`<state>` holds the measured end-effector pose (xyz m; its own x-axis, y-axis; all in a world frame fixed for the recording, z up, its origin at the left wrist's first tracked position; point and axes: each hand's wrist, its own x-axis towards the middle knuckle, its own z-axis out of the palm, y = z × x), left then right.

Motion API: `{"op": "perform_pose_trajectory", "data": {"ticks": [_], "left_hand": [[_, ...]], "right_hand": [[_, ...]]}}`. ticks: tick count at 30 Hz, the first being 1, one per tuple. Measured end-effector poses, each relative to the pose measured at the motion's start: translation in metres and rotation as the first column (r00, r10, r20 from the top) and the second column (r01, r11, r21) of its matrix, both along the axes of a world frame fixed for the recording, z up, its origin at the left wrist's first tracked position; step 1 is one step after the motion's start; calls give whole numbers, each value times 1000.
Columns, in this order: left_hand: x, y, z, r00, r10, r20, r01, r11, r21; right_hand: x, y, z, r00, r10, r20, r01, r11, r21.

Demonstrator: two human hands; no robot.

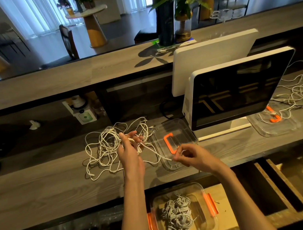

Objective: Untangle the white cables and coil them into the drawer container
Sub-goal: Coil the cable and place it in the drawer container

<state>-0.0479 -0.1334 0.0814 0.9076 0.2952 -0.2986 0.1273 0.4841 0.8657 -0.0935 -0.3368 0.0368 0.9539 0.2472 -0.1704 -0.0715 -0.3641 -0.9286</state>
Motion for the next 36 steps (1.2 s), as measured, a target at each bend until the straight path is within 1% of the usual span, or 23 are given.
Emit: {"op": "perform_pose_trajectory", "data": {"ticks": [1,2,3,5,7,8,10,13,16,18,20,21,23,27,30,32,34,36], "left_hand": [[0,0,0,1000,-8,8,8,1000,-28],[-1,1,0,1000,-18,18,19,1000,-23],[0,2,-1,999,-32,28,31,999,28],[1,4,-3,994,-89,56,75,974,214],[3,4,-5,982,-187,38,157,907,390],[3,4,-6,970,-244,7,215,867,450],[1,1,-8,934,-351,-71,337,795,505],[-3,-6,-7,850,-497,-178,516,710,480],[-6,-12,-7,741,-607,-285,663,599,449],[-10,-17,-6,656,-696,-290,749,557,358],[-15,-22,-3,577,-786,-221,812,523,261],[-16,-25,-1,547,-817,-182,831,504,236],[-18,-30,0,520,-841,-149,841,473,261],[-19,-33,-1,484,-861,-157,845,413,341],[-20,-33,2,437,-887,-148,853,357,380],[-21,-35,4,417,-897,-146,851,329,410],[-24,-39,6,385,-911,-150,849,285,445],[-27,-41,7,352,-920,-169,866,252,432]], "right_hand": [[-2,1,3,998,65,-10,-65,998,3],[-4,0,7,993,114,-25,-114,993,21],[-6,0,13,988,150,-39,-148,988,45],[-8,0,24,976,209,-53,-202,973,109],[-8,0,34,966,257,-33,-247,952,181],[-8,1,38,964,265,-17,-255,943,216],[-6,2,42,976,218,20,-215,938,273],[-4,5,45,995,29,90,-57,945,323],[-3,8,46,983,-111,145,49,924,379],[-3,10,47,971,-176,164,98,912,398],[-1,13,45,949,-248,196,164,916,366],[0,14,44,935,-285,209,200,914,353],[2,15,41,909,-347,230,259,904,341],[5,14,35,848,-429,311,357,896,262],[5,7,34,828,-469,307,412,881,234],[4,6,34,835,-472,282,409,876,255],[5,9,36,835,-493,244,409,853,324],[7,13,38,827,-520,215,415,821,392]]}}
